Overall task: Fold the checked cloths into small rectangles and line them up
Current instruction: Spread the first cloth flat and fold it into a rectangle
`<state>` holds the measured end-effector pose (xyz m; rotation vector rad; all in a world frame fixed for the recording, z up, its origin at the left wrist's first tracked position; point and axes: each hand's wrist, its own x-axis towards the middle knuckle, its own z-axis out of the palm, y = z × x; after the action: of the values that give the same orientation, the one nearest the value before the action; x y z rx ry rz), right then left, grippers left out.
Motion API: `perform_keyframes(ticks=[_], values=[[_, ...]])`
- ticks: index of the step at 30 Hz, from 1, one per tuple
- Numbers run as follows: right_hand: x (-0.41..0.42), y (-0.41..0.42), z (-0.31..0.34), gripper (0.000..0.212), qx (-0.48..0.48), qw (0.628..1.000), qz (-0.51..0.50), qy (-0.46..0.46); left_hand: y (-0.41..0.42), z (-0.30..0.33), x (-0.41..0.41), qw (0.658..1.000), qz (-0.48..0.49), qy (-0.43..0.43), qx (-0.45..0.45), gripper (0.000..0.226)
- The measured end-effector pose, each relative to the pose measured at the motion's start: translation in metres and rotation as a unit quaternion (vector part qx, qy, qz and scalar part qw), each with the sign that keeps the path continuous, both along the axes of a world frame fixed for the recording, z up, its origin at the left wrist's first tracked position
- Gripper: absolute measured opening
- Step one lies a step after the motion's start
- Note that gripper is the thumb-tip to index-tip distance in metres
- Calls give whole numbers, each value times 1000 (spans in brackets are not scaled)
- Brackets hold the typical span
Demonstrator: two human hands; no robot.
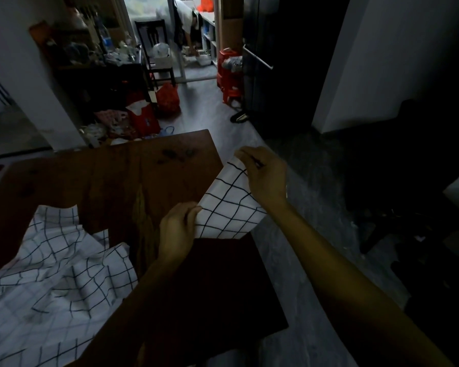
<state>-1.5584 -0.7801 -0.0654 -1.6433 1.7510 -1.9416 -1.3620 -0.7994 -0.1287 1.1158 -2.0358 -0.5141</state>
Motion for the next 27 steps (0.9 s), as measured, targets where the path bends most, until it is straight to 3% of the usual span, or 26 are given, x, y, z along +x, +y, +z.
perform_keyframes(ticks=[11,16,19,23,27], values=[[-8,3,3,13,-30,996,-78,43,-10,-14,10,993,-3,-107,43,16],[-14,3,4,15,-20,994,-94,59,-2,2,10,1000,27,6,-11,14],[-13,7,-1,15,-11,994,-69,86,2,25,-1,996,51,51,-47,38],[-7,6,-5,14,10,995,-31,95,-8,48,-19,998,-57,12,12,60],[-1,6,0,16,11,996,-18,91,-12,54,-30,984,-138,44,100,55]])
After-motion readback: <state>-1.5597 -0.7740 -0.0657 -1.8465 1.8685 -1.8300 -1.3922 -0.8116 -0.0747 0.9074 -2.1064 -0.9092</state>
